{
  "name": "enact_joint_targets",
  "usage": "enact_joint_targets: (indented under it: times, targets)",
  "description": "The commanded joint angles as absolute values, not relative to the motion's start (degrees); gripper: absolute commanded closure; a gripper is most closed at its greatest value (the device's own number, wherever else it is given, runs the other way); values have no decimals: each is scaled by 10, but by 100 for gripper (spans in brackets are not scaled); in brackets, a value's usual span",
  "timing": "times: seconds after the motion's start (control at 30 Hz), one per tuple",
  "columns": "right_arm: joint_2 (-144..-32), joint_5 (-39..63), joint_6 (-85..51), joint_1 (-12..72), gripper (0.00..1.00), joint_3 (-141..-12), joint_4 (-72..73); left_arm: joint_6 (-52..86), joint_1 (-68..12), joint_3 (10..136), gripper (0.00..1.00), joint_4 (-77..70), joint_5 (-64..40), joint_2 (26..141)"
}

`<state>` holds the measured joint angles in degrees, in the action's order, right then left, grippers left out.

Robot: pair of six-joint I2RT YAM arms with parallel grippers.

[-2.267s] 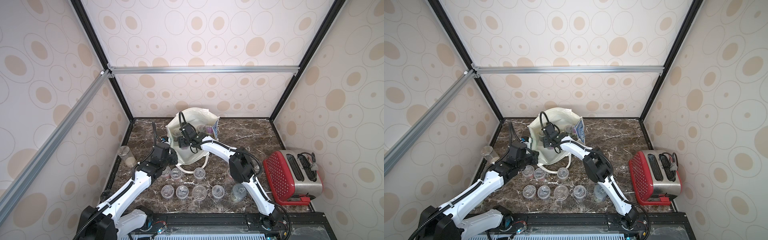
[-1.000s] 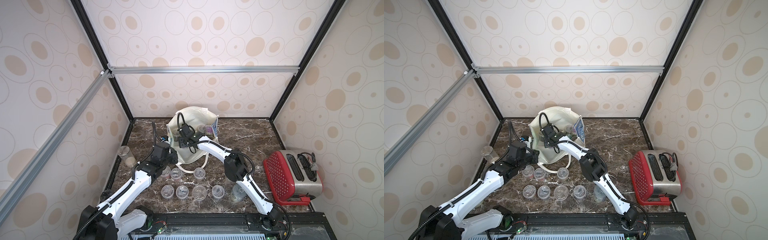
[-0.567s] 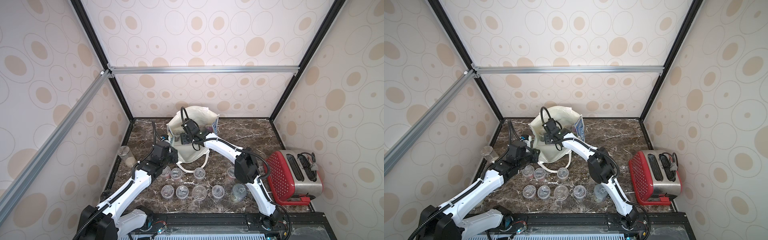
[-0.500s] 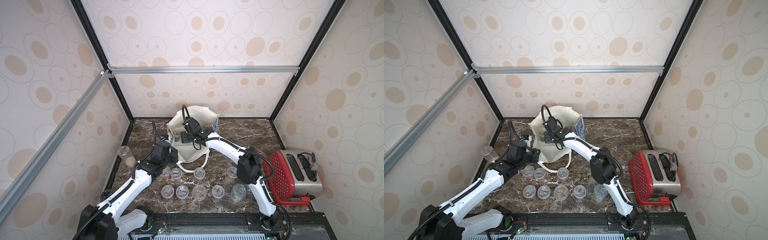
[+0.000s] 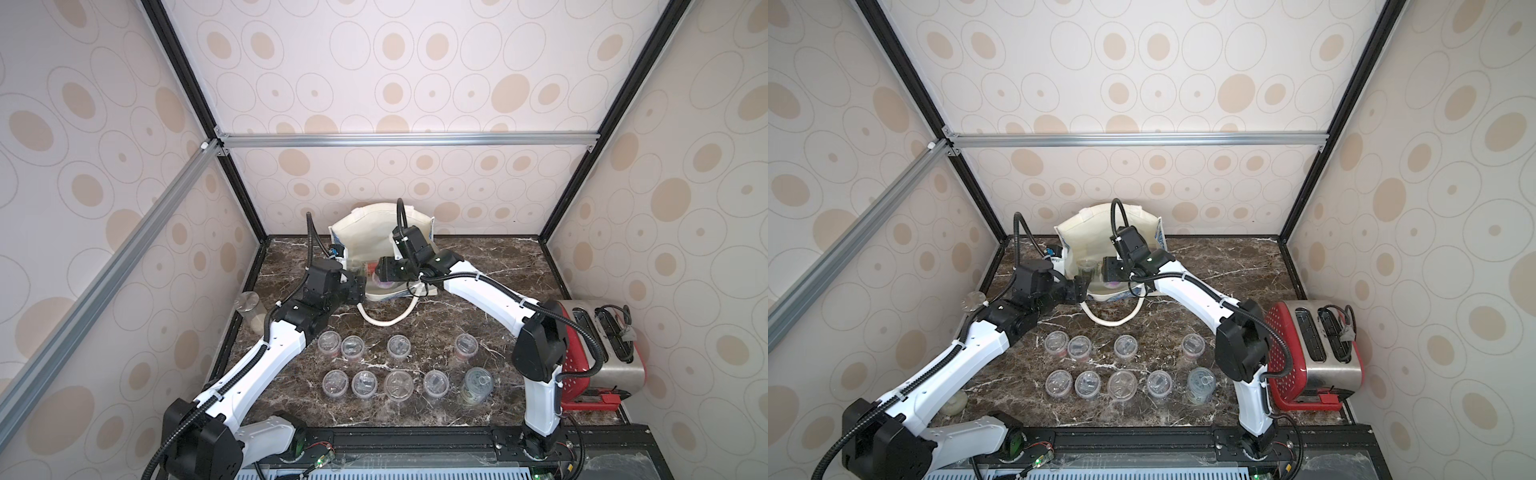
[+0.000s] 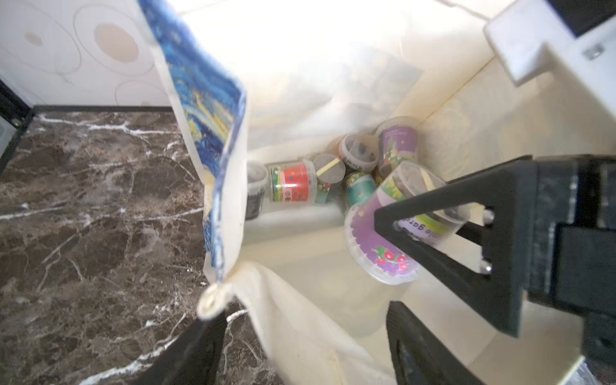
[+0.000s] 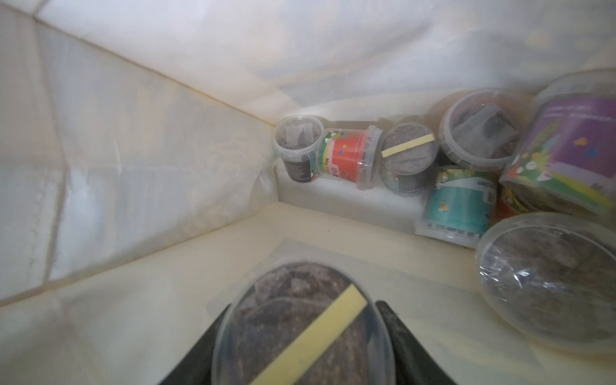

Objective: Take out the seed jars from the canvas bag
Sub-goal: Pick up the seed jar from the canvas bag, then place the seed jar at the center of the board.

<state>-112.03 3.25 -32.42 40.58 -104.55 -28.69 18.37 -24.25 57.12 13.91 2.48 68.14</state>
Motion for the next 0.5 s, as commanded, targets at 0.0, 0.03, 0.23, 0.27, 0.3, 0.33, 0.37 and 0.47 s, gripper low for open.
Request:
enact_joint_targets:
  times: [0.0,0.03,0.23,0.27,0.3,0.33,0.37,0.47]
  targets:
    - [-1074,106,-379,377,37,-1022,-284,129,-241,601,22,134,9,670]
    - [-1066,123,-388,368,37,-1017,-281,119,-241,602,20,127,-7,667]
    - [-1027,171,-415,335,38,-1017,-275,83,-241,605,19,70,-78,644]
    - [-1022,180,-423,330,38,-1020,-275,81,-241,608,19,67,-87,643]
    - [-1017,192,-432,325,38,-1024,-273,80,-241,612,19,65,-103,643]
    - [-1011,204,-441,320,38,-1027,-271,79,-241,616,19,64,-121,642]
    - [-1006,213,-450,316,38,-1027,-270,79,-241,618,19,61,-143,642]
    - [-980,231,-462,308,38,-1023,-270,87,-241,618,18,44,-259,642]
